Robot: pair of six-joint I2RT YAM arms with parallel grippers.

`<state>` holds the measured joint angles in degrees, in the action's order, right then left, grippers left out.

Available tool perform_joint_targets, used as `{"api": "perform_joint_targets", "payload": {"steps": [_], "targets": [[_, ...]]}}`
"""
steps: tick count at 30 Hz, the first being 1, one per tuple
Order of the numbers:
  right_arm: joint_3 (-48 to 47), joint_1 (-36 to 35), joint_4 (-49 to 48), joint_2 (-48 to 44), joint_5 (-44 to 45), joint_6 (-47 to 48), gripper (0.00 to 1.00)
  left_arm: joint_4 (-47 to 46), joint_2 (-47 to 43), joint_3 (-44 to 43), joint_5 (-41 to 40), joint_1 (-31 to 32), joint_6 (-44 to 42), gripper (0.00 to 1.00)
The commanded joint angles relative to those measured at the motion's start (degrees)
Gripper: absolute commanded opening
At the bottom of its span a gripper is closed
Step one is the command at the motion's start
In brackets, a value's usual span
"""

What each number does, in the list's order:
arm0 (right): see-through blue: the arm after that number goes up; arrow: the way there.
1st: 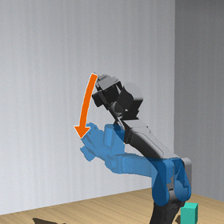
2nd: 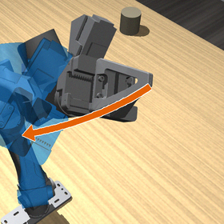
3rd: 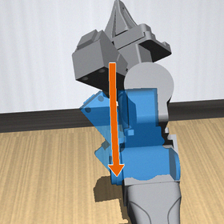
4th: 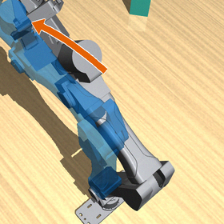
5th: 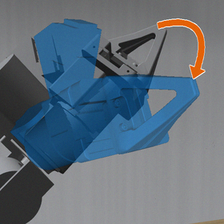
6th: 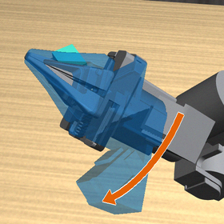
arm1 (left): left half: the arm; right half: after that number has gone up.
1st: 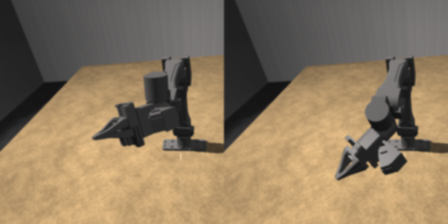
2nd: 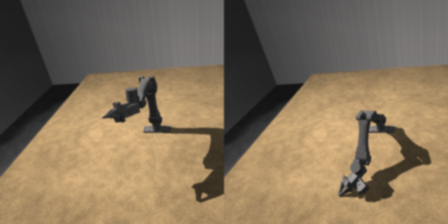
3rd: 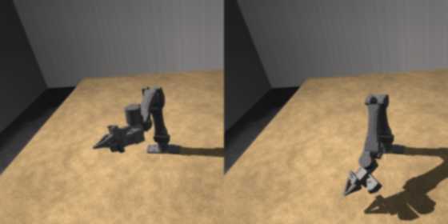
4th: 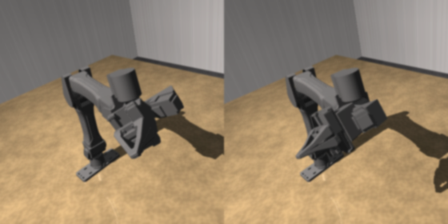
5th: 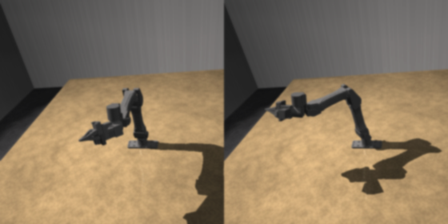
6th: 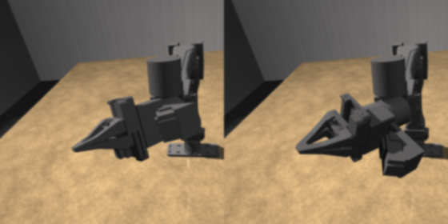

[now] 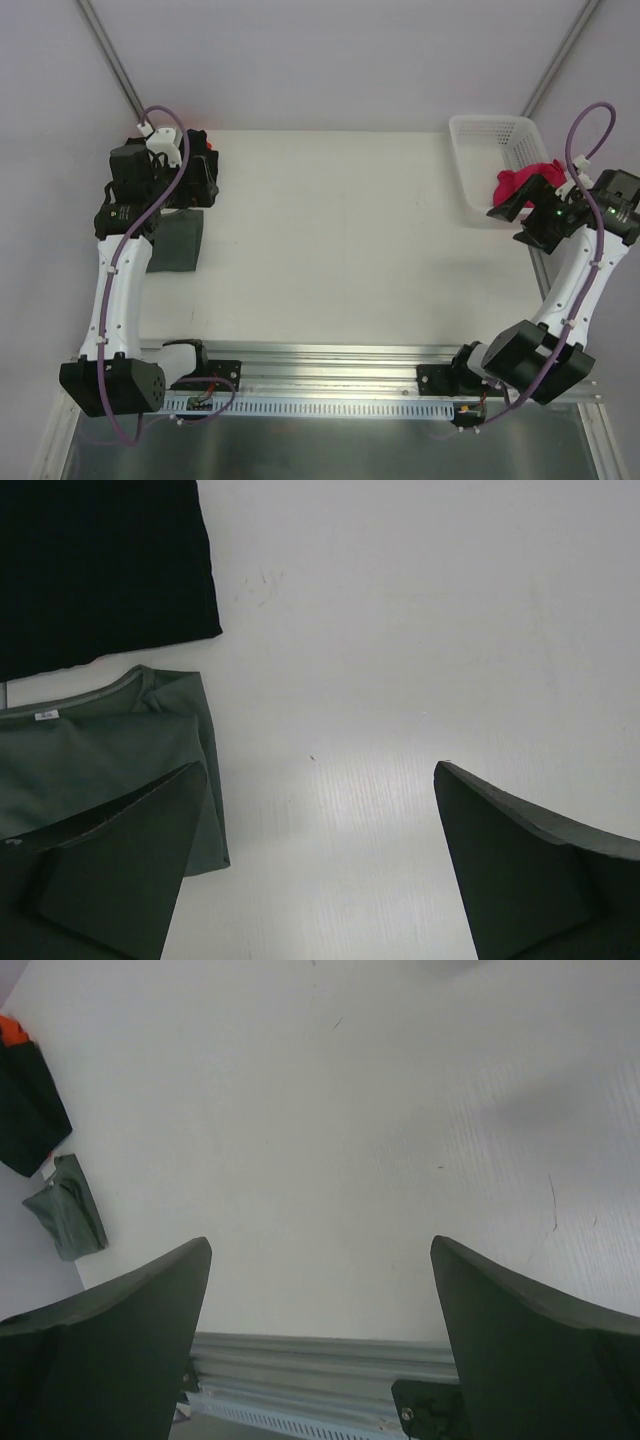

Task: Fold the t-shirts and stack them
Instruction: Grab the tshirt from the pile

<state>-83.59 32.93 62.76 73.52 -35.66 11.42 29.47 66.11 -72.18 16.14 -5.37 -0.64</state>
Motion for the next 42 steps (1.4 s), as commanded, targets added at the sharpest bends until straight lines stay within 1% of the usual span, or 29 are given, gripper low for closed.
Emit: {"api": "perform_joint_targets", "payload": {"steps": [1,3,5,6,7,9,10,11,13,14,18,20,25,26,27,28,29,30,31,32,33,34,35,36,37,38,39,40,42], "targets": [[4.2,0.6,-7.7,-4.8,2.1,-5.3,0.97,-0.1,-3.4,3.0,1.3,-0.5,0.6,0.99],[6.2,0.8,-11.2,-6.1,0.0,-7.7,0.97,0.0,-4.9,4.4,1.7,-0.6,3.0,0.99],[8.1,1.7,-13.1,-5.3,-2.5,-13.9,0.97,0.1,-5.8,4.3,3.3,-1.6,6.4,0.99],[8.9,2.1,-14.2,-3.3,-9.0,-16.1,0.97,0.0,-5.9,3.5,4.3,-1.9,7.1,0.99],[9.9,2.2,-15.7,-2.0,-11.9,-22.2,0.97,0.0,-6.0,2.8,5.5,-2.2,7.7,0.99],[13.6,3.4,-24.8,-0.2,-20.4,-29.4,0.97,-0.1,-5.6,0.7,6.8,-2.4,7.3,0.99],[13.8,3.5,-27.7,0.2,-21.0,-33.1,0.97,0.0,-5.4,0.1,7.4,-2.5,6.9,0.99],[10.6,3.7,-27.0,0.7,-20.2,-34.6,0.97,0.0,-5.1,-0.3,7.5,-2.5,6.9,0.99],[6.0,3.7,-23.9,2.6,-17.3,-33.8,0.97,0.0,-4.8,-1.4,7.3,-2.5,6.6,0.99],[1.0,4.0,-21.0,3.3,-16.6,-31.4,0.97,0.0,-4.3,-1.6,7.2,-2.5,6.7,0.99],[-4.6,5.3,-15.1,3.7,-14.6,-31.3,0.97,-0.4,-3.4,-1.6,7.7,-2.5,6.9,0.99],[-5.2,6.2,-14.0,3.1,-15.1,-31.3,0.97,-0.6,-2.4,-1.6,8.2,-2.6,7.2,0.99],[-1.4,7.8,-12.6,2.3,-17.6,-23.1,0.97,-1.0,-0.5,-2.7,10.4,-2.5,8.6,0.99],[0.3,8.9,-14.8,2.5,-19.3,-23.4,0.97,-1.1,0.2,-3.1,11.0,-2.5,8.7,0.99],[2.6,9.8,-18.3,3.1,-27.4,-24.9,0.97,-1.3,0.4,-3.9,11.7,-2.5,8.8,0.99],[6.2,10.7,-23.1,4.0,-31.7,-34.0,0.97,-1.3,0.9,-4.3,11.8,-2.5,8.8,0.99],[12.7,12.2,-33.8,5.1,-34.9,-40.5,0.97,-1.4,1.6,-4.8,11.9,-2.6,8.8,0.99],[16.9,12.9,-40.2,8.1,-40.0,-47.5,0.97,-1.4,2.0,-5.8,12.0,-2.6,8.8,0.99],[21.1,13.7,-48.6,9.1,-41.1,-64.9,0.98,-1.5,2.2,-6.2,11.5,-2.5,8.7,0.99],[24.7,16.4,-53.3,10.1,-38.8,-64.9,0.94,-1.6,2.4,-6.7,11.3,-2.5,8.8,0.99],[23.4,18.3,-44.4,11.3,-36.9,-57.5,0.90,-1.5,2.4,-7.0,10.8,-2.5,8.9,1.00],[23.0,21.2,-41.5,12.2,-36.4,-52.1,0.89,-1.6,2.4,-7.2,10.6,-2.5,9.4,0.99],[19.6,22.3,-38.8,12.5,-34.9,-47.8,0.88,-1.6,2.4,-7.4,10.8,-2.5,9.8,0.99],[16.6,23.2,-32.8,13.0,-32.8,-42.9,0.97,-1.6,2.5,-7.4,10.8,-2.5,11.0,0.99],[13.0,23.9,-25.9,13.1,-30.7,-39.5,0.97,-1.8,2.6,-7.5,11.5,-2.5,11.8,0.99],[10.1,23.9,-24.5,12.9,-28.8,-34.2,0.97,-2.1,2.8,-7.5,12.4,-2.5,12.3,0.99],[4.2,23.5,-23.1,13.0,-27.5,-32.2,0.97,-2.4,3.0,-7.7,13.7,-2.5,13.1,0.99],[1.5,22.0,-21.3,12.5,-26.1,-30.1,0.97,-3.5,3.5,-7.7,15.4,-2.5,13.6,0.99],[-6.8,19.9,-17.5,12.4,-19.8,-21.6,0.97,-4.9,4.2,-7.7,16.1,-2.5,15.5,0.99]]}}
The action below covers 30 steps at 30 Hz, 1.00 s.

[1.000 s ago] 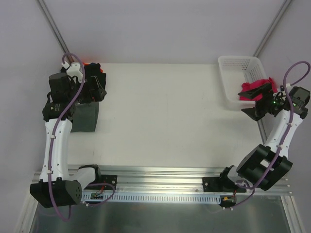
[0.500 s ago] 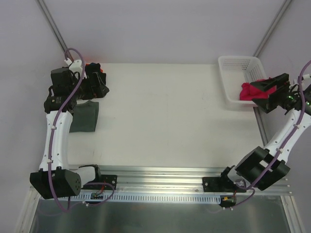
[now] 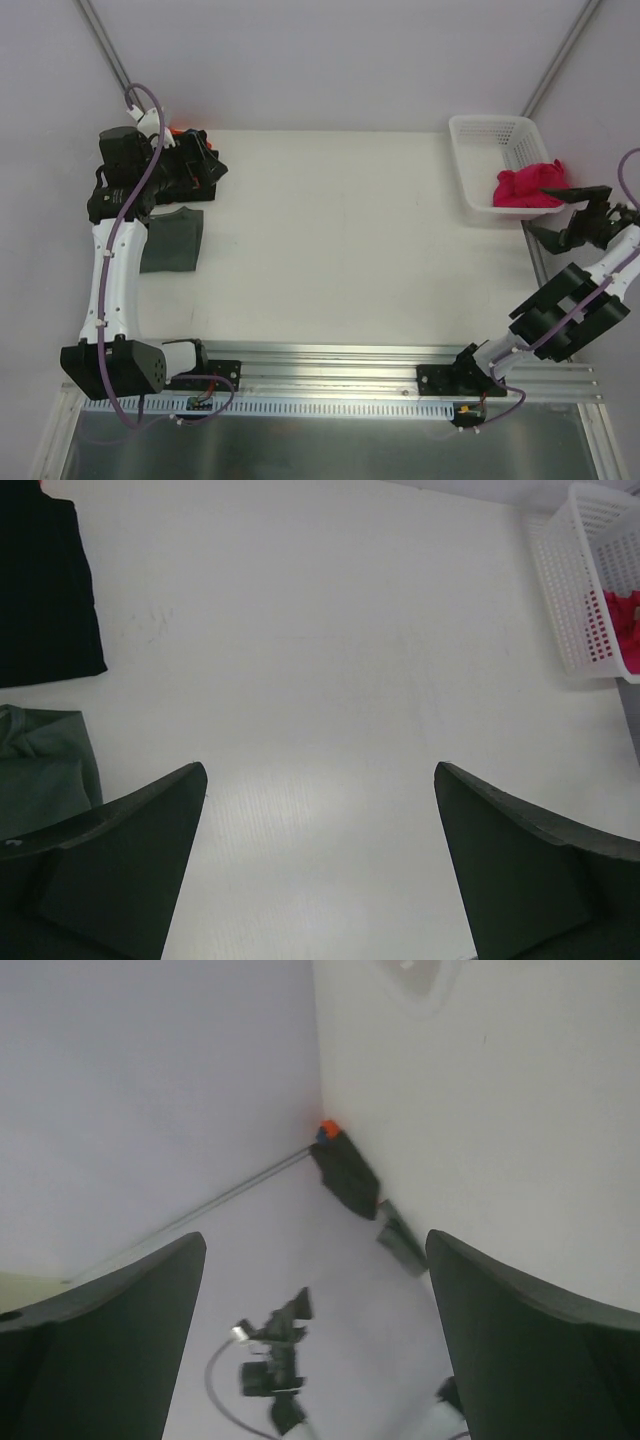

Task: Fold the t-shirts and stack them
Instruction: Grab the tshirt from the pile

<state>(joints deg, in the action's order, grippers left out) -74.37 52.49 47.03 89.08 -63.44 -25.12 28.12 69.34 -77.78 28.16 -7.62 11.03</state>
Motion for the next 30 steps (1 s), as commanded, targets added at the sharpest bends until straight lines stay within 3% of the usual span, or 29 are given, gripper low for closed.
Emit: {"api": "perform_joint_targets", "payload": {"steps": [1,6,9,11,15,16,18,23,27,30], "targets": [[-18.1,-2.4,0.6,-3.4,10.0,17.9,0.97,-4.2,1.8,-2.1,4.4,-0.4,5.7,0.99],[-27.8,-11.7,8.1,-2.4,27.3,39.2,0.97,-8.0,5.3,-1.4,7.1,-0.3,14.1,0.99],[-28.3,-16.5,7.6,0.0,36.3,45.7,0.97,-11.1,8.2,0.2,6.6,0.1,17.3,0.99],[-28.5,-18.8,7.5,2.0,39.6,48.4,0.97,-11.1,10.5,-0.8,5.1,3.0,13.0,0.99],[-31.6,-22.2,6.7,8.9,44.5,54.2,0.98,-7.0,15.4,-8.2,-10.9,14.3,-7.9,0.99],[-33.2,-23.2,6.5,12.6,45.5,54.4,0.98,-6.9,18.8,-10.2,-18.5,17.2,-11.9,0.99],[-38.0,-24.1,6.4,15.8,47.3,54.3,0.98,-6.8,23.5,-18.7,-24.8,22.6,-17.3,0.99],[-48.4,-28.4,6.4,27.4,49.6,57.7,0.99,0.2,41.2,-43.2,-26.2,25.0,-18.0,0.99],[-52.3,-31.0,3.7,31.9,51.7,57.8,0.99,1.4,44.5,-44.4,-24.4,27.9,-20.9,0.99],[-54.7,-33.5,1.8,33.9,54.4,60.2,0.98,3.3,45.3,-44.8,-20.5,28.3,-16.8,0.99]]}}
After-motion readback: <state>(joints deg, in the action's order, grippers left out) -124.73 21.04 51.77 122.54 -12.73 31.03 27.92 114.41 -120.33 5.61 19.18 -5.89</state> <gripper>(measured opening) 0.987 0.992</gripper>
